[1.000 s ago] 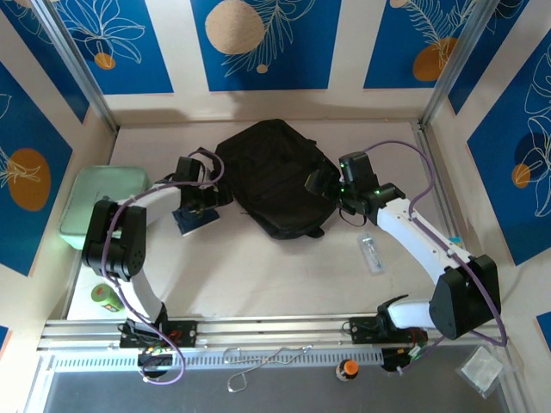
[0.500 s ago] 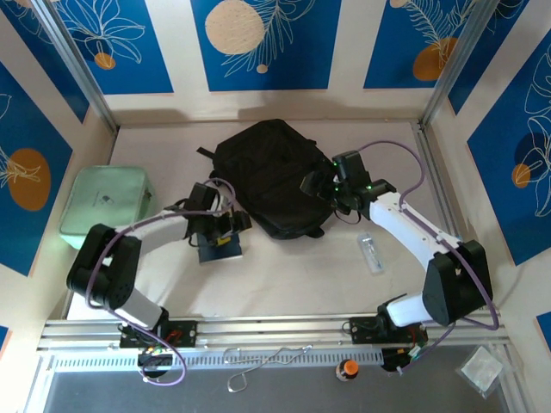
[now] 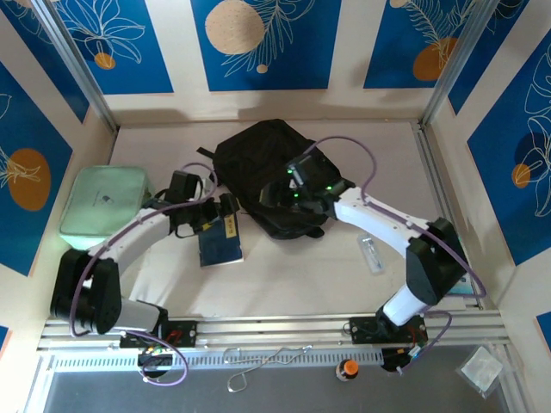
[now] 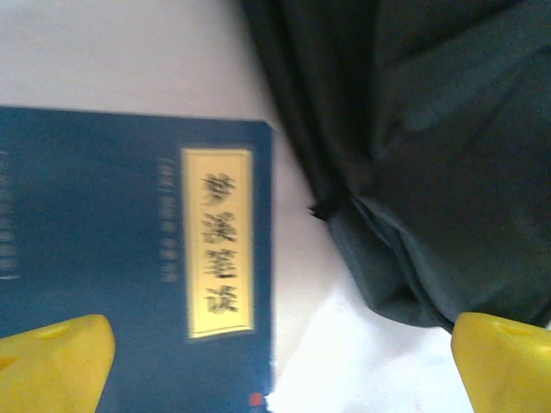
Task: Pack the student bag
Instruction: Move the book to the center of the table, then pick up the book at the center of the table.
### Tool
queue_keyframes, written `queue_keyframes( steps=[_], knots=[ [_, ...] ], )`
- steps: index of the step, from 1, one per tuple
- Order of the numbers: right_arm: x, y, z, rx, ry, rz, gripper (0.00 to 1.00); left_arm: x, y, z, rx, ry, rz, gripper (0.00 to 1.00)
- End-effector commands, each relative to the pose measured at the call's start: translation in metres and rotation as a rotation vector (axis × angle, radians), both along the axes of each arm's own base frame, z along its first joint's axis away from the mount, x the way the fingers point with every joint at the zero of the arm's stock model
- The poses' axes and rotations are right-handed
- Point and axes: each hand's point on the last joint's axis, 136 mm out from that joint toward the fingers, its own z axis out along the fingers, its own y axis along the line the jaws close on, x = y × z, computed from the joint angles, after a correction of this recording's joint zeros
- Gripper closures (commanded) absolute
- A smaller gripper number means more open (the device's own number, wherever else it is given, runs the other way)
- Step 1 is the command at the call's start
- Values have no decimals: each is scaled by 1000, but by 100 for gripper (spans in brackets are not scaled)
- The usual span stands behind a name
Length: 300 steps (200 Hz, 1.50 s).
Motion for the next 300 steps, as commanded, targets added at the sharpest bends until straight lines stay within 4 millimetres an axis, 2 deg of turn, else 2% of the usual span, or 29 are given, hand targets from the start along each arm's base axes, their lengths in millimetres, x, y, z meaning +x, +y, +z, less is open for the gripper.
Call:
queue_keyframes(
  steps=[1,25,43,65,114,155,182,203,217,246,300],
  knots=[
    [-10,36,-3,-6,10,103,22,-7,33,-7,126,5,29,0],
    [-17,64,-15,-30,58,167,35,-9,53,-12,162,-1,77,0],
    [-20,74,-29,-69,96,185,41,-16,72,-22,247,1,111,0],
    [-23,82,-47,-95,145,201,46,-23,81,-31,283,3,113,0],
    [-25,94,-82,-160,224,226,55,-31,69,-42,229,-8,41,1],
    [-24,95,-101,-190,268,228,67,-35,52,-54,133,59,16,11],
    [-25,95,-109,-201,279,233,74,-37,49,-64,117,122,12,22],
    [-25,93,-116,-215,292,232,80,-39,49,-70,122,165,10,40],
    [-25,92,-119,-217,301,231,81,-41,50,-74,129,194,19,46],
    [-25,92,-126,-219,316,234,82,-42,57,-79,169,221,30,46],
    [-25,93,-134,-222,335,239,83,-39,43,-77,89,224,5,49]
  ],
)
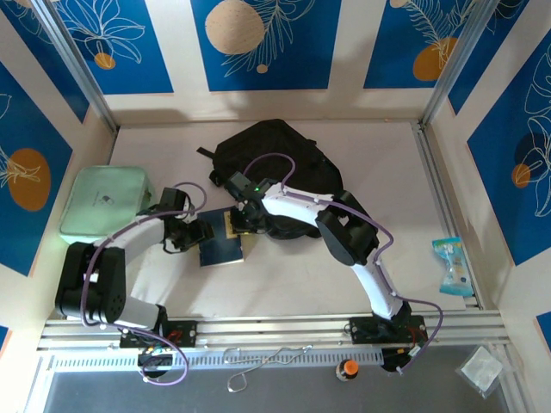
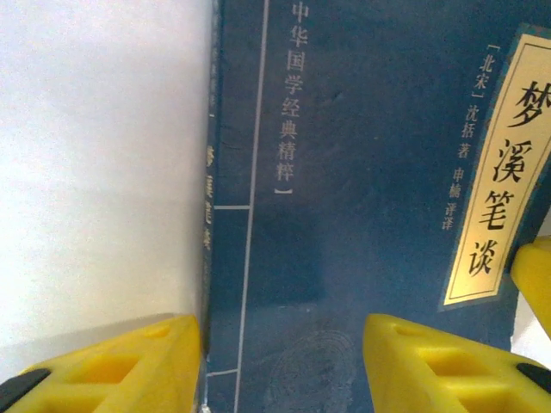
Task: Pack the student bag
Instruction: Pick up the book at the center of the table.
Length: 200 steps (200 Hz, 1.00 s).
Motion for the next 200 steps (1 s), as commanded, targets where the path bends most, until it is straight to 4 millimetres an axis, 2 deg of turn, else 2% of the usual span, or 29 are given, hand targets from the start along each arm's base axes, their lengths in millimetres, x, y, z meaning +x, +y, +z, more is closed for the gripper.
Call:
queue_keyframes(
  steps=[1,22,56,81,94,115,151,165,177,200],
  knots=[
    [-6,-1,-12,-18,47,18,83,3,-6,5,-48,11,0,49],
    [-7,-1,-15,-20,58,16,82,2,-8,4,-59,21,3,48],
    [-8,-2,-18,-21,68,16,82,1,-7,-1,-56,39,11,41],
    [-8,-2,-19,-18,71,14,82,1,-13,-1,-91,46,4,42],
    [-8,-2,-19,-17,74,13,82,5,-23,7,-152,24,-17,44],
    [-8,-2,-21,-16,79,13,82,11,-40,30,-257,-15,-71,44],
    [-6,-6,-28,-26,87,1,82,9,-48,74,-309,-93,-132,48],
    [-5,-7,-29,-25,88,-4,82,8,-50,84,-330,-121,-136,53],
    [-5,-6,-30,-24,87,-2,82,10,-54,87,-369,-144,-132,57],
    [-5,-7,-33,-27,93,-1,82,14,-60,72,-426,-107,-85,63]
  ],
)
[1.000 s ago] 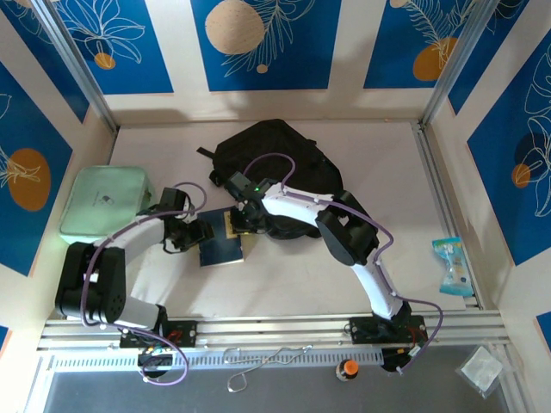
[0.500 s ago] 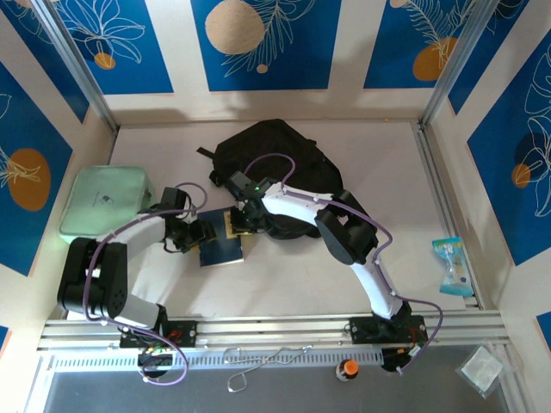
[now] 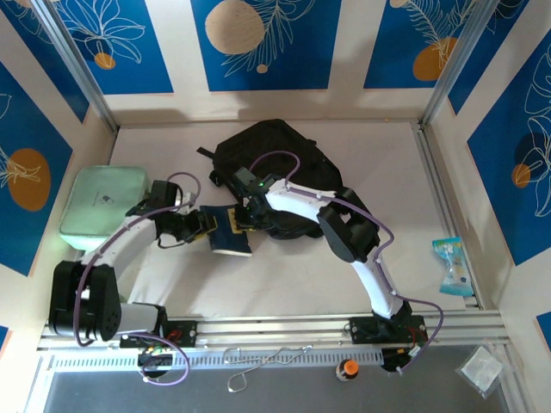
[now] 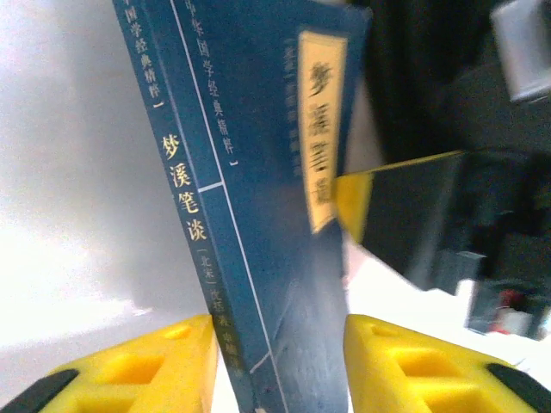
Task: Pack the student bag
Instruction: Pick up the book at the center of the table.
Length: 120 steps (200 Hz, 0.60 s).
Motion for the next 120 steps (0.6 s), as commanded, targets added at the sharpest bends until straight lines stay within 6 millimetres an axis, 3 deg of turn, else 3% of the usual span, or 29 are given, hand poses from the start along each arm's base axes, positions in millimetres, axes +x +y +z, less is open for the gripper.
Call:
queue_keyframes(
  steps=[1,77,120],
  knots=[
    [-16,4,-29,-27,63,31,82,8,-25,8,-168,-12,-35,63],
    [-16,-2,-35,-45,63,22,82,15,-19,-20,-145,48,43,73],
    [-12,-2,-25,-34,36,20,82,15,-12,-26,-118,59,63,83]
  ],
)
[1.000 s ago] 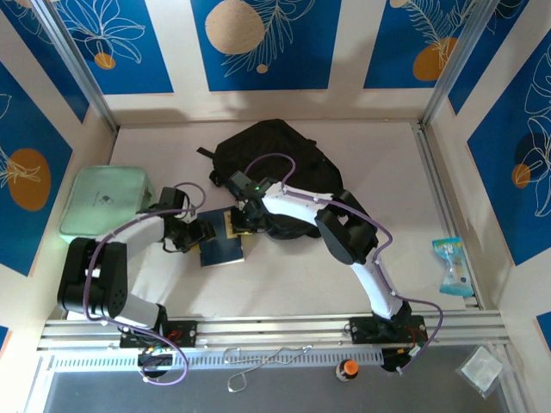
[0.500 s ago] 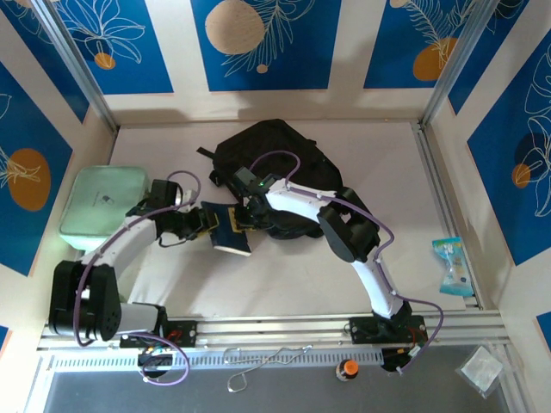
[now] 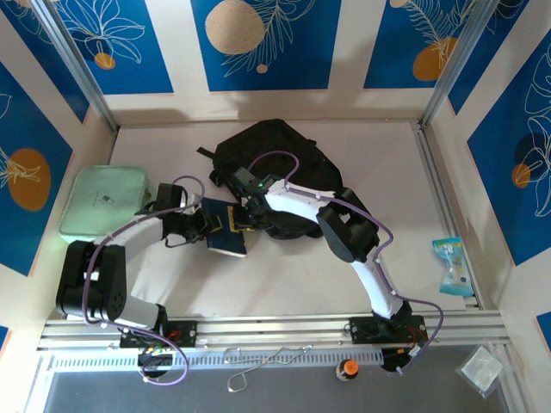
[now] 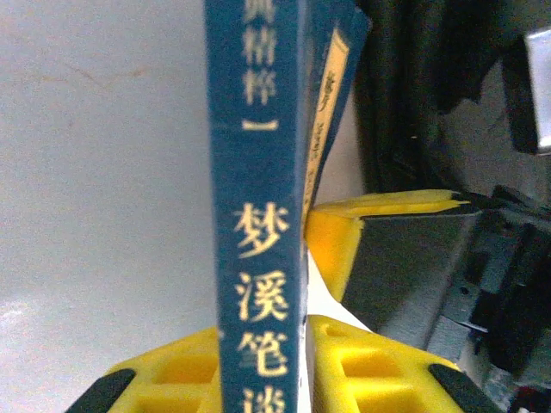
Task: Pack the student bag
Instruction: Pick up the book at the center of the table, then pass the book.
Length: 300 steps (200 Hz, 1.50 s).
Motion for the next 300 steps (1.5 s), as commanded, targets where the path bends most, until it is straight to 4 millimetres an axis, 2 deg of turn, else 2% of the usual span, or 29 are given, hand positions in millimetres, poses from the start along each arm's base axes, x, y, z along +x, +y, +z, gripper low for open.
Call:
queue_keyframes(
  steps=[1,33,50,73,91,111,143,165,191,216,241,277,300],
  knots=[
    [-14,-9,-26,-57,46,15,82,3,3,1,4,-11,7,83],
    [-3,-9,-5,-13,-4,15,81,1,17,7,90,-26,10,93],
    [7,-8,20,42,-73,24,77,1,26,14,140,-47,15,100],
    [20,-12,60,150,-170,29,66,2,38,29,201,-92,32,100],
    [24,-19,91,242,-248,28,54,5,42,50,219,-154,46,100],
    [27,-32,124,336,-330,12,42,11,38,83,186,-261,51,100],
    [29,-63,152,425,-377,-76,29,19,22,142,88,-437,27,100],
    [28,-77,173,551,-385,-126,24,28,15,169,16,-513,61,100],
    [29,-94,185,670,-371,-190,22,46,3,195,-121,-573,149,100],
    [29,-108,186,751,-342,-249,18,66,2,192,-216,-542,321,100],
    [28,-118,181,796,-298,-302,14,82,-8,190,-227,-542,381,100],
    [23,-118,174,866,-229,-339,12,93,-31,195,-251,-559,426,100],
    [22,-112,177,931,-193,-360,11,95,-47,194,-279,-556,455,100]
  ],
)
